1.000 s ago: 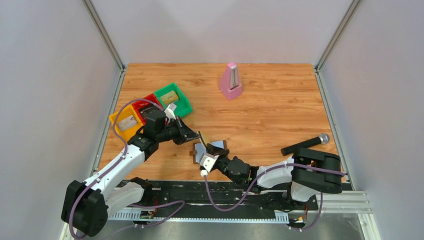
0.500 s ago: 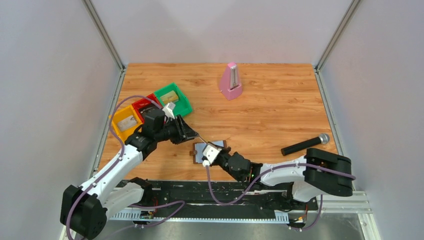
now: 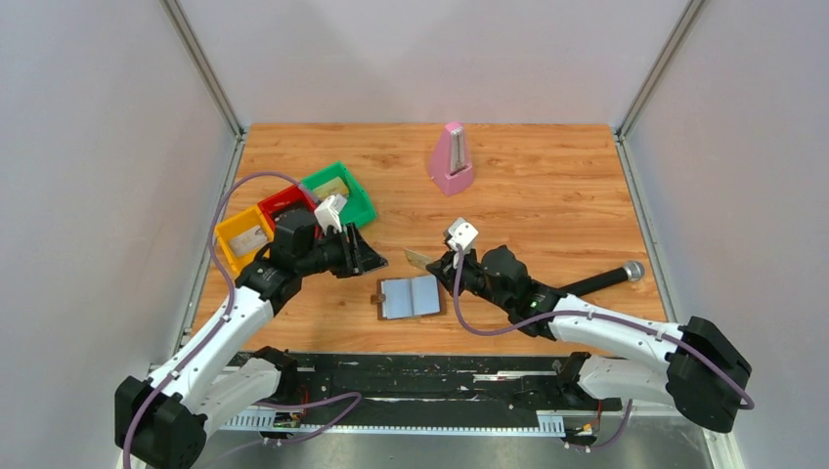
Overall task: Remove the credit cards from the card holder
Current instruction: Place the credit card in the storage box.
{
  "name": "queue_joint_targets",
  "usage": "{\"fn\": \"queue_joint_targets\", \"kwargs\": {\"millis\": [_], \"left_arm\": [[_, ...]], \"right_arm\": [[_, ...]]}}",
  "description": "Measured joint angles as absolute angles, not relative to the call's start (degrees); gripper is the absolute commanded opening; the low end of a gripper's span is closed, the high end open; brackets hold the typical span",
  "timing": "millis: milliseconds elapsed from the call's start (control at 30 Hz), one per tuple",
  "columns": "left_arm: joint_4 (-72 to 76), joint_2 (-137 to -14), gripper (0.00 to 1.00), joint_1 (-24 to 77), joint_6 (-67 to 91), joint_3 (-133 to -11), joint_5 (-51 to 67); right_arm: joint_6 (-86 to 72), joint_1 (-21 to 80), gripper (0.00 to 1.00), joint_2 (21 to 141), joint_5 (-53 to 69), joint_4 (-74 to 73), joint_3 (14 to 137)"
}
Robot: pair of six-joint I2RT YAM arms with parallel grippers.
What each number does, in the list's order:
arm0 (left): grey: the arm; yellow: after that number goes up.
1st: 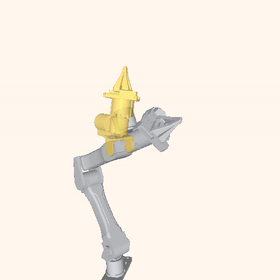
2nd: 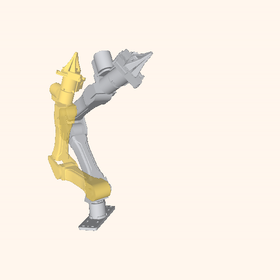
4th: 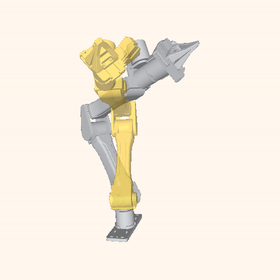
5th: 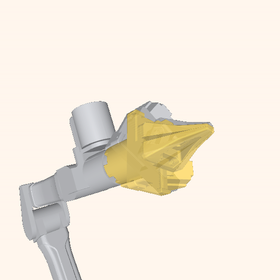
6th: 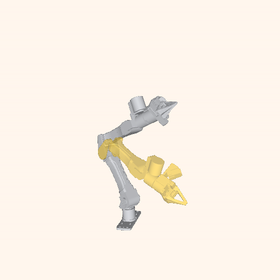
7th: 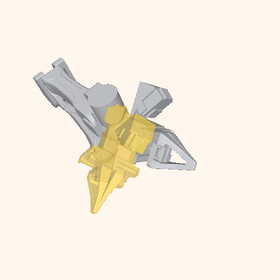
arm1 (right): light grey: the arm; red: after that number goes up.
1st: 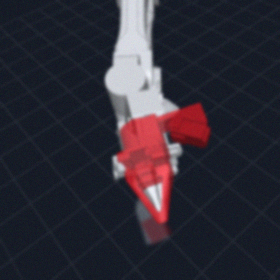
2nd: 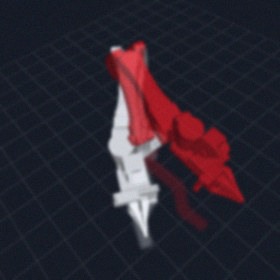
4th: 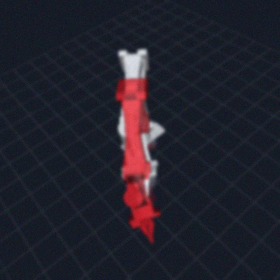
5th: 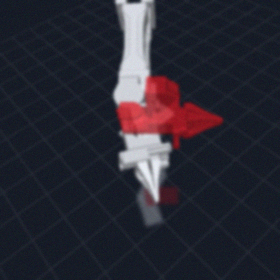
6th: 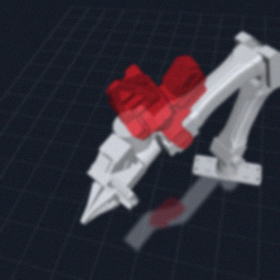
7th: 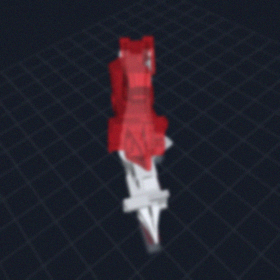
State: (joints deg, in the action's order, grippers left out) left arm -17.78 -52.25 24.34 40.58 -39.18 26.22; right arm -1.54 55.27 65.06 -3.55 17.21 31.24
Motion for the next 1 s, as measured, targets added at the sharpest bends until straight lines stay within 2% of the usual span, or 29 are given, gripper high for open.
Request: {"fn": "queue_joint_targets", "kwargs": {"millis": [600, 1000], "left_arm": [[-2.33, -55.86, 0.49, 24.34, 42.11, -36.07, 42.22], [12.71, -57.49, 0.5, 24.34, 50.81, -32.36, 48.95]], "right_arm": [[-26.65, 34.98, 0.0, 60.03, 29.69, 10.55, 33.43], [-41.34, 30.61, 0.0, 59.46, 41.69, 19.81, 32.75]]}}
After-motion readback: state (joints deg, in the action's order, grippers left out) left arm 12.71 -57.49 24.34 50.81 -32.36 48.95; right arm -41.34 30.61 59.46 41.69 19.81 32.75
